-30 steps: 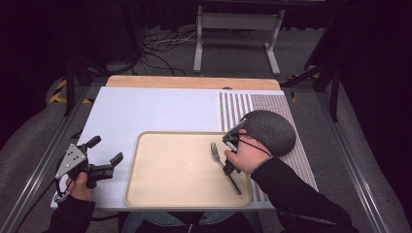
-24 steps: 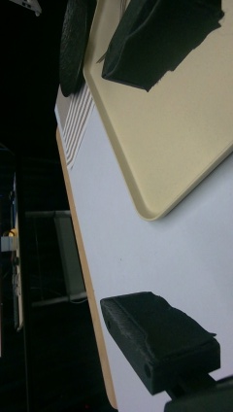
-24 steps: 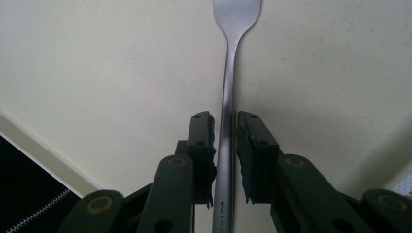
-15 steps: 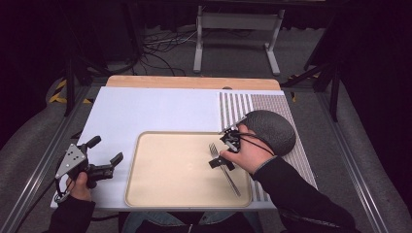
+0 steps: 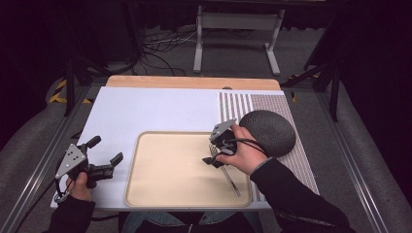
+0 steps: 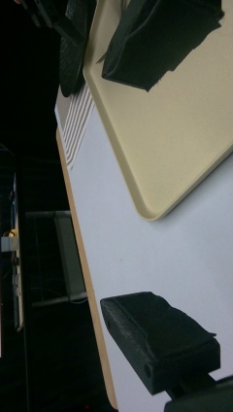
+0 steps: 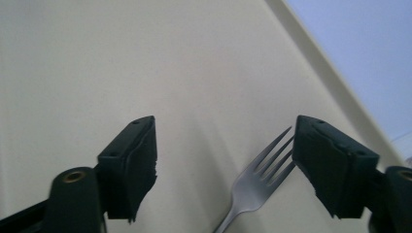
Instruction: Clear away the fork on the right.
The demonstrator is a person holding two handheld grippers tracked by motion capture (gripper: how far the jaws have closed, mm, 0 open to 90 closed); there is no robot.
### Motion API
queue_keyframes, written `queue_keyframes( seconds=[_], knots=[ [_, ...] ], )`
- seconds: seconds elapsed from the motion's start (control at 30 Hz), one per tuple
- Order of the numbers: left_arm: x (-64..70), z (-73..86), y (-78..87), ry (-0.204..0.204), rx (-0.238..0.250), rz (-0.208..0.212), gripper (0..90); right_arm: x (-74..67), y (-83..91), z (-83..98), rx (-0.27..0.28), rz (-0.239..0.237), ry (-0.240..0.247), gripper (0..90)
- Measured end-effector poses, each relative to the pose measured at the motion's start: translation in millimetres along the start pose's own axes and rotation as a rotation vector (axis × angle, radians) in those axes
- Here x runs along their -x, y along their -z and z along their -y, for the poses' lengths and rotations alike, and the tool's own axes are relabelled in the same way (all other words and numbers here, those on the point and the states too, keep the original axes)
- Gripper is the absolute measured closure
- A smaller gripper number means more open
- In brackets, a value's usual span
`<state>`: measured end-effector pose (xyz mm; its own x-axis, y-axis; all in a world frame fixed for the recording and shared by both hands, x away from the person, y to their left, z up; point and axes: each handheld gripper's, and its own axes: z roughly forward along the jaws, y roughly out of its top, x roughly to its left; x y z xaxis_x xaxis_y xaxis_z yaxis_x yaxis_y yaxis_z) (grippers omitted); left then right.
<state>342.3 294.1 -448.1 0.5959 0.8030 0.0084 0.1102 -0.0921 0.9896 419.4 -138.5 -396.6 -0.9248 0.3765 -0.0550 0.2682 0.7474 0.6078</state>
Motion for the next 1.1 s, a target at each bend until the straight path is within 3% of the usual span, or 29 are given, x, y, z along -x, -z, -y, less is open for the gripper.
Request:
queue_keyframes(
  seconds=[0.1,0.23,0.33,0.37,0.4,0.47,0.5,0.57,0.7,1.1],
  knots=[
    [0.1,0.0,-0.1,-0.001,0.000,0.001,0.7,0.1,-0.3,-2.4,0.031,0.000,0.014,29.4],
    [0.2,0.1,-0.3,-0.001,-0.001,0.001,0.7,2.3,-2.0,-5.6,0.075,-0.006,0.042,42.0],
    [-0.1,0.1,-0.3,-0.001,0.000,0.001,0.7,5.0,-4.6,-6.0,0.078,-0.015,0.067,57.2],
    [-0.1,0.1,-0.3,-0.001,0.000,0.001,0.7,5.0,-4.6,-6.0,0.078,-0.015,0.067,57.2],
    [-0.1,0.2,-0.5,-0.002,0.000,0.004,0.7,5.8,-6.9,-5.5,0.076,-0.023,0.076,69.9],
    [-0.1,0.2,-0.5,-0.002,-0.001,0.004,0.7,7.2,-9.1,-4.8,0.075,-0.037,0.083,79.3],
    [-0.1,0.2,-0.5,-0.002,-0.001,0.004,0.7,7.2,-9.1,-4.8,0.075,-0.037,0.083,79.3],
    [-0.3,0.2,-0.3,0.000,0.001,0.003,0.7,8.7,-12.9,-3.5,0.054,-0.041,0.103,90.0],
    [-0.4,0.3,-0.2,0.002,0.000,0.003,0.7,10.4,-22.9,0.5,0.016,-0.023,0.119,90.0],
    [-0.5,0.3,-0.2,0.002,-0.001,0.002,0.7,15.7,-36.2,8.1,-0.018,-0.006,0.116,90.0]
  ],
)
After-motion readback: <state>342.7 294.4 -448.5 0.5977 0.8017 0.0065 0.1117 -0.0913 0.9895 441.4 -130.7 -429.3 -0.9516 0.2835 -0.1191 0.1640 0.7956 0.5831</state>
